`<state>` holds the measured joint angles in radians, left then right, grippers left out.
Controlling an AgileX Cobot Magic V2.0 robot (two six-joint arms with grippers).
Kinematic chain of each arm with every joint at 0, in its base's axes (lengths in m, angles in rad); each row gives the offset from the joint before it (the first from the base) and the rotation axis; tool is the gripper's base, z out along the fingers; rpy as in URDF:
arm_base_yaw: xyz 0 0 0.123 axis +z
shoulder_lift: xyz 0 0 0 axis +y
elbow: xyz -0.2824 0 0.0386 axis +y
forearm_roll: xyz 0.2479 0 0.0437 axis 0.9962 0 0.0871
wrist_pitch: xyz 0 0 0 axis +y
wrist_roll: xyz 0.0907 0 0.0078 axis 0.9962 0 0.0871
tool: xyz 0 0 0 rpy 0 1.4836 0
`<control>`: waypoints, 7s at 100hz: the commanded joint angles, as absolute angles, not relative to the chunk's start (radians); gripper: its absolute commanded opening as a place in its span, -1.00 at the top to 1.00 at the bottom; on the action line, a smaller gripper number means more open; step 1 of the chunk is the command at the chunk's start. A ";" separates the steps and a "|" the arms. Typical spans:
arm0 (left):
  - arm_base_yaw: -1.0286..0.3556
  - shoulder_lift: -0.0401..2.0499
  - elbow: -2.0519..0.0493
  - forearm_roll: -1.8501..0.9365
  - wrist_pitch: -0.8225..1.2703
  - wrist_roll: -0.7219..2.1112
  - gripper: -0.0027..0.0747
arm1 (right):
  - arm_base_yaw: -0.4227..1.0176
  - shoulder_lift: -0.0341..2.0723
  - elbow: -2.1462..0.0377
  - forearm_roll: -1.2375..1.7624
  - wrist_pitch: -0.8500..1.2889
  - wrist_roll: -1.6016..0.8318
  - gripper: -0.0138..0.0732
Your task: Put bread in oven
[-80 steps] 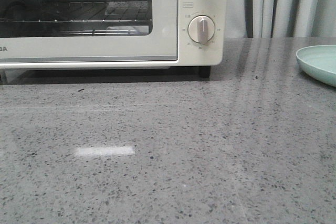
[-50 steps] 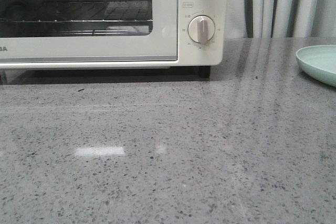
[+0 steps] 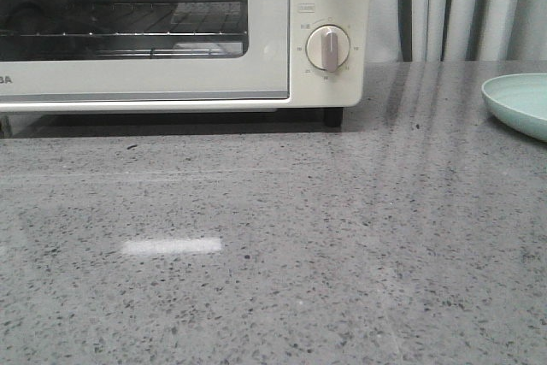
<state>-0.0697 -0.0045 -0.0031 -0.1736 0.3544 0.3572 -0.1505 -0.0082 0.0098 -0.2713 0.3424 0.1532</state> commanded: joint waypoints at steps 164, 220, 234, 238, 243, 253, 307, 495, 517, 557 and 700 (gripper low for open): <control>-0.066 0.034 -0.149 -1.253 0.312 0.651 0.99 | -0.145 0.024 -0.201 -0.481 -0.080 0.907 0.84; -0.128 0.521 -0.580 -0.962 0.352 0.828 0.99 | 0.187 0.554 -0.559 -0.755 0.305 0.837 0.84; -0.173 0.597 -0.632 -0.962 0.348 0.890 0.99 | 0.231 0.580 -0.560 -0.755 0.284 0.837 0.84; -0.184 0.620 -0.652 -0.962 0.344 0.908 0.99 | 0.238 0.585 -0.560 -0.757 0.271 0.837 0.84; -0.196 0.657 -0.677 -0.960 0.339 0.932 0.99 | 0.238 0.585 -0.560 -0.757 0.251 0.837 0.84; -0.218 0.729 -0.726 -0.961 0.336 0.989 0.99 | 0.238 0.585 -0.560 -0.757 0.218 0.837 0.84; -0.289 1.059 -0.928 -0.966 0.317 1.007 0.99 | 0.238 0.585 -0.560 -0.757 0.213 0.837 0.84; -0.289 1.027 -0.699 -0.787 0.657 0.997 0.99 | 0.238 0.585 -0.560 -0.757 -0.110 0.837 0.84; -0.289 1.027 -0.654 -0.774 0.655 0.997 0.99 | 0.238 0.585 -0.560 -0.757 -0.110 0.837 0.84; -0.289 1.027 -0.641 -0.727 0.717 0.971 0.99 | 0.238 0.585 -0.560 -0.757 -0.117 0.837 0.84; -0.289 0.503 -0.707 -0.881 0.920 0.918 0.99 | 0.026 1.149 -1.150 -0.266 0.958 0.212 0.07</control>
<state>-0.2900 0.5220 -0.6742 -0.8084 0.9435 0.9291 0.1005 1.1236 -1.1167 -0.3420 1.0042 0.2886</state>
